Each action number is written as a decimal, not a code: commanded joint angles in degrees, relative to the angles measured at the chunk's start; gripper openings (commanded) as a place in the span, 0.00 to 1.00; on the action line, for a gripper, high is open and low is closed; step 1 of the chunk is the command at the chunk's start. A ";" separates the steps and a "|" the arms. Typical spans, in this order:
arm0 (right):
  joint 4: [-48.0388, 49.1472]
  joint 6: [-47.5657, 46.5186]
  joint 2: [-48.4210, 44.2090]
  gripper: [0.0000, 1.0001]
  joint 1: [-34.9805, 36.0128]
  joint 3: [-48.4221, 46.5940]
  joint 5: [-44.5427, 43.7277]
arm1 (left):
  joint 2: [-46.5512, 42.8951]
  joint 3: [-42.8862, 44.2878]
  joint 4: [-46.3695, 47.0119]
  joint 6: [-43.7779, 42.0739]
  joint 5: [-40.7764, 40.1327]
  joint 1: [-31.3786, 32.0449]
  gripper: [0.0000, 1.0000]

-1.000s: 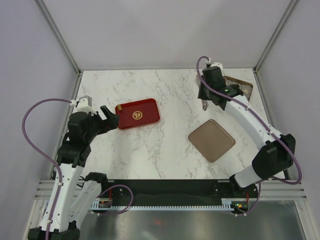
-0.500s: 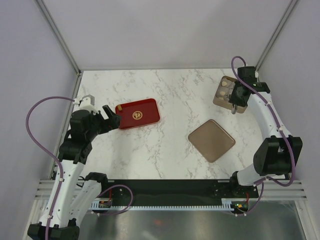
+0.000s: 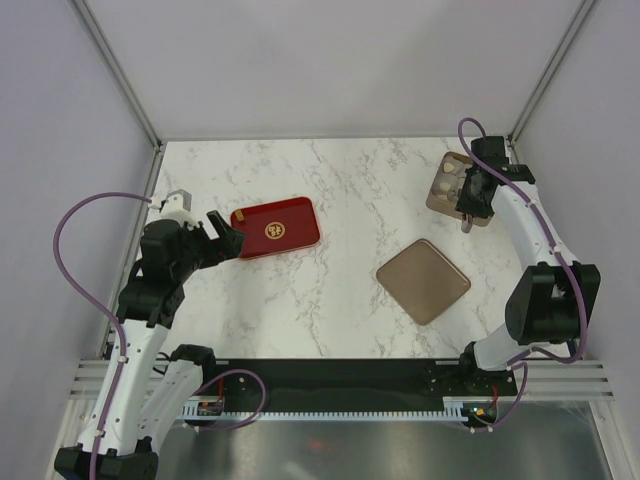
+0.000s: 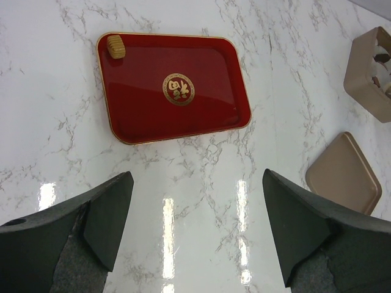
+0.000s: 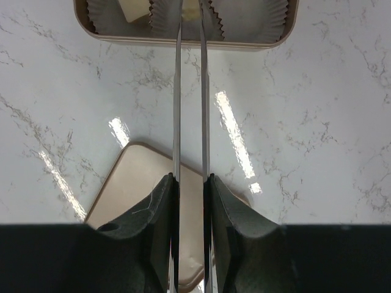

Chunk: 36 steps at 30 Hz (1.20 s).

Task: Pack the chocolate

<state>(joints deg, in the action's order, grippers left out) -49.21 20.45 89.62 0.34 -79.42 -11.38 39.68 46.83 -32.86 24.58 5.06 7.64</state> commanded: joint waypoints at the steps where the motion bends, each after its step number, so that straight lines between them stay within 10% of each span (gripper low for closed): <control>1: 0.26 -0.76 1.08 0.34 -1.57 -1.00 -0.23 | -0.66 0.28 1.75 -0.67 0.13 0.10 0.95; 36: -0.62 0.21 0.73 0.44 -1.22 -7.06 3.90 | -0.66 0.19 1.84 -0.58 -0.84 0.10 0.95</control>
<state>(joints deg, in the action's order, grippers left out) -49.89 20.21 91.77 -1.26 -82.41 -8.34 39.59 46.83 -32.86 24.58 4.99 7.64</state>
